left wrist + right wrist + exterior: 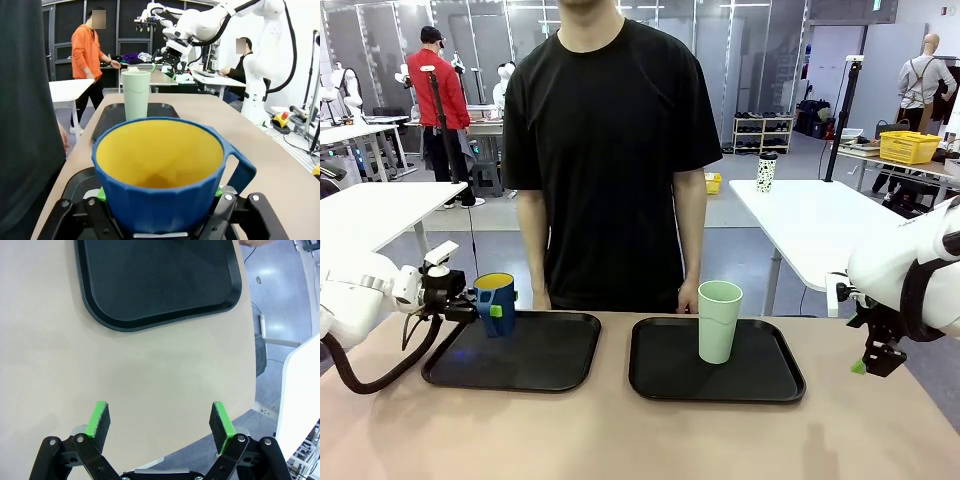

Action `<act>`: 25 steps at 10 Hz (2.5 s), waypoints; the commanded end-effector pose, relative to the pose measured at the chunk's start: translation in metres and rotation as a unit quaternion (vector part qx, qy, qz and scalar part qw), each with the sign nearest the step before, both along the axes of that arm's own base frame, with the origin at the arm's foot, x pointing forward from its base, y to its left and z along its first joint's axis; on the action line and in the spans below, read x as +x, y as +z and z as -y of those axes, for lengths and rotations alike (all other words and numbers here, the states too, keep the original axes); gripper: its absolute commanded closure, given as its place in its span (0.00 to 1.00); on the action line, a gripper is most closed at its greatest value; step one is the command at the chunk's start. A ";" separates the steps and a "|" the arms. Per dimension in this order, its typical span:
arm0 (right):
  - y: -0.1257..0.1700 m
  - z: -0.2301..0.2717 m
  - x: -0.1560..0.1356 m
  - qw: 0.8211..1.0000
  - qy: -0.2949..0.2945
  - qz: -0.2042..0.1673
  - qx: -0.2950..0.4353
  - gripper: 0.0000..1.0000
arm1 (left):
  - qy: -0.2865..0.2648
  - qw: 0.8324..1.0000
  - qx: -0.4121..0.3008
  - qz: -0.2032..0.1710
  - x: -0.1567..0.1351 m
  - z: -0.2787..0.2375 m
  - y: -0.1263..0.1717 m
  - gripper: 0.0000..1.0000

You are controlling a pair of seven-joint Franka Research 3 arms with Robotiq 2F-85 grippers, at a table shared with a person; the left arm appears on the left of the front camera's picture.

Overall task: Sort and store the cups by type.
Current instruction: Pick up the Handle plastic cup and place it into the empty Flat Tray.

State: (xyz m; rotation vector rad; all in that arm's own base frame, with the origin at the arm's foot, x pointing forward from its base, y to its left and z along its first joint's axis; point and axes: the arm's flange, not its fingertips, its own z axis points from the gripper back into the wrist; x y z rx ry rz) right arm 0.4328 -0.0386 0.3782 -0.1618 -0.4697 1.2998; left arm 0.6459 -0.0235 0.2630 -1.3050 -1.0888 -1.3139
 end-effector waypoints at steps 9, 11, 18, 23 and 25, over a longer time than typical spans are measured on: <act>-0.001 -0.002 0.002 1.000 -0.001 0.007 0.001 0.00 | -0.008 1.000 0.015 0.022 0.034 0.009 -0.048 0.25; -0.001 -0.002 0.002 1.000 -0.001 0.007 0.001 0.00 | -0.010 0.999 0.022 0.032 0.040 0.009 -0.054 0.25; -0.001 -0.002 0.002 1.000 -0.001 0.007 0.001 0.00 | -0.016 1.000 0.013 0.012 0.048 0.007 -0.068 0.16; -0.001 -0.002 0.002 1.000 -0.001 0.007 0.001 0.00 | -0.008 1.000 0.014 0.019 0.047 0.001 -0.067 0.00; -0.001 -0.002 0.002 1.000 -0.001 0.007 0.001 0.00 | 0.004 1.000 0.012 0.025 0.045 -0.004 -0.064 0.00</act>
